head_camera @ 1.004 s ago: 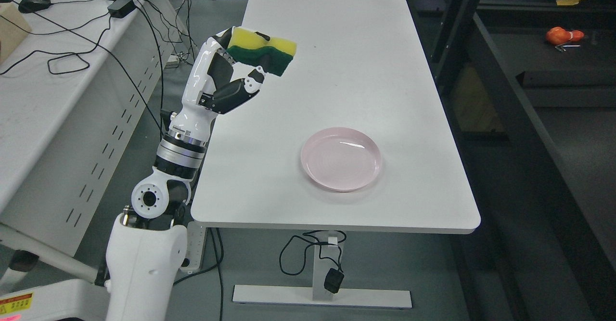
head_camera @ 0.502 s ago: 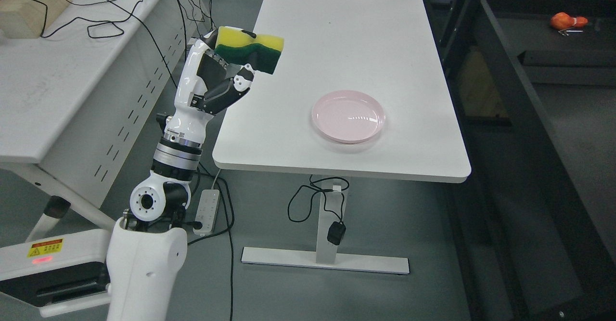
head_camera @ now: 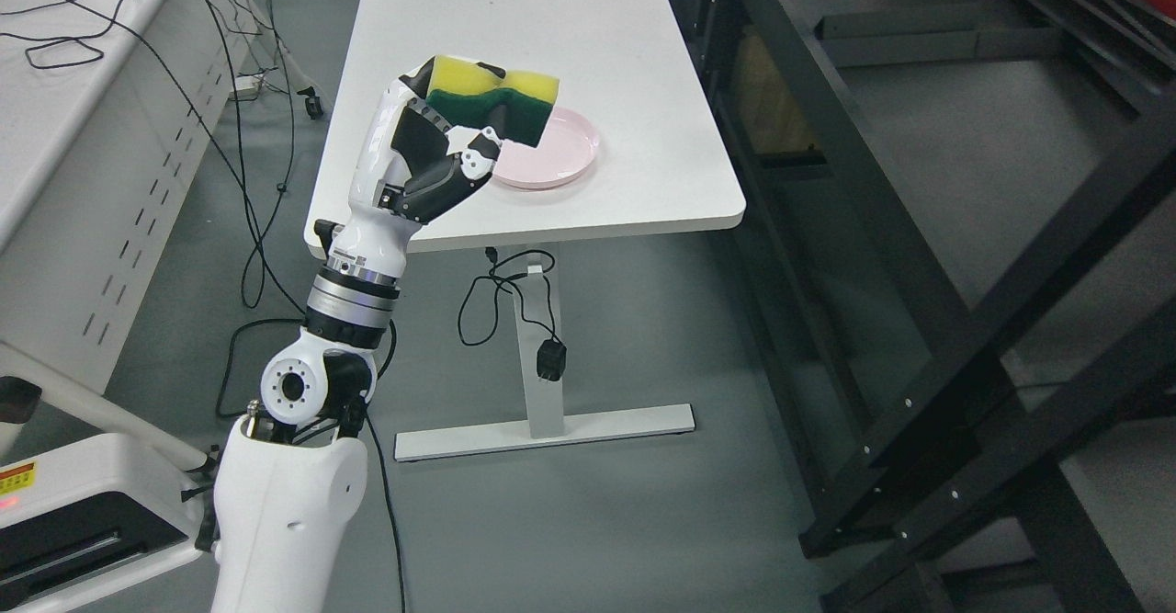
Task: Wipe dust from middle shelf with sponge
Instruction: 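Raise the sponge in the left hand while turning toward the dark shelving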
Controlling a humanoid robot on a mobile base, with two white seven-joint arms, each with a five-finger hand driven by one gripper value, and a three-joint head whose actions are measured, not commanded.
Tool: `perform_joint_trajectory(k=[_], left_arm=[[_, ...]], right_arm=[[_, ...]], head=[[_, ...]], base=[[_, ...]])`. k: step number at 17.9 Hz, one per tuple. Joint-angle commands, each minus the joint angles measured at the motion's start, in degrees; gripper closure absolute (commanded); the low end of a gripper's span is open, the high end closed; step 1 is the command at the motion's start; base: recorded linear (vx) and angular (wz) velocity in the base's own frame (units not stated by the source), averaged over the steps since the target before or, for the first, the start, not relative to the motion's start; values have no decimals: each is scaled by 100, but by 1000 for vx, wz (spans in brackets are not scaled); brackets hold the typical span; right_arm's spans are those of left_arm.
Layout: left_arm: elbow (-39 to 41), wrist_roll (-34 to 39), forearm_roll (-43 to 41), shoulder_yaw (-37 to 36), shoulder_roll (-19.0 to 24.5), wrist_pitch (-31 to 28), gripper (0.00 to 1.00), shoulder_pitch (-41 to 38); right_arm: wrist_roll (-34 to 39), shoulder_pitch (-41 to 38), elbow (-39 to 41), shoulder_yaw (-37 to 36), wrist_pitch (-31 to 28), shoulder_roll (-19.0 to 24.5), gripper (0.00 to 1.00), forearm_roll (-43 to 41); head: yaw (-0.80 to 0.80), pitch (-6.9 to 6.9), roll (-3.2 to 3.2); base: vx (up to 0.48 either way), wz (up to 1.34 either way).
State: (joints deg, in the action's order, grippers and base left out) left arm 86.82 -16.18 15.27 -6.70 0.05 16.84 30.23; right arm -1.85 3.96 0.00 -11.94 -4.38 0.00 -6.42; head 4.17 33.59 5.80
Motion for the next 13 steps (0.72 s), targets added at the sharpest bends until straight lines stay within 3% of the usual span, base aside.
perform_joint_trajectory(k=[1,13], left_arm=[[-8,1,108,-103,95,21,88,0],[-51,18,125,-779,95,21,88,9]], right_arm=[[-26,0,100,-2,-2,-100,0,0],[-26,0,100,-2,-2,-100,0,0]], head=[[0,0,0],[0,0,0]], base=[[-265,-407],[-225,-595]])
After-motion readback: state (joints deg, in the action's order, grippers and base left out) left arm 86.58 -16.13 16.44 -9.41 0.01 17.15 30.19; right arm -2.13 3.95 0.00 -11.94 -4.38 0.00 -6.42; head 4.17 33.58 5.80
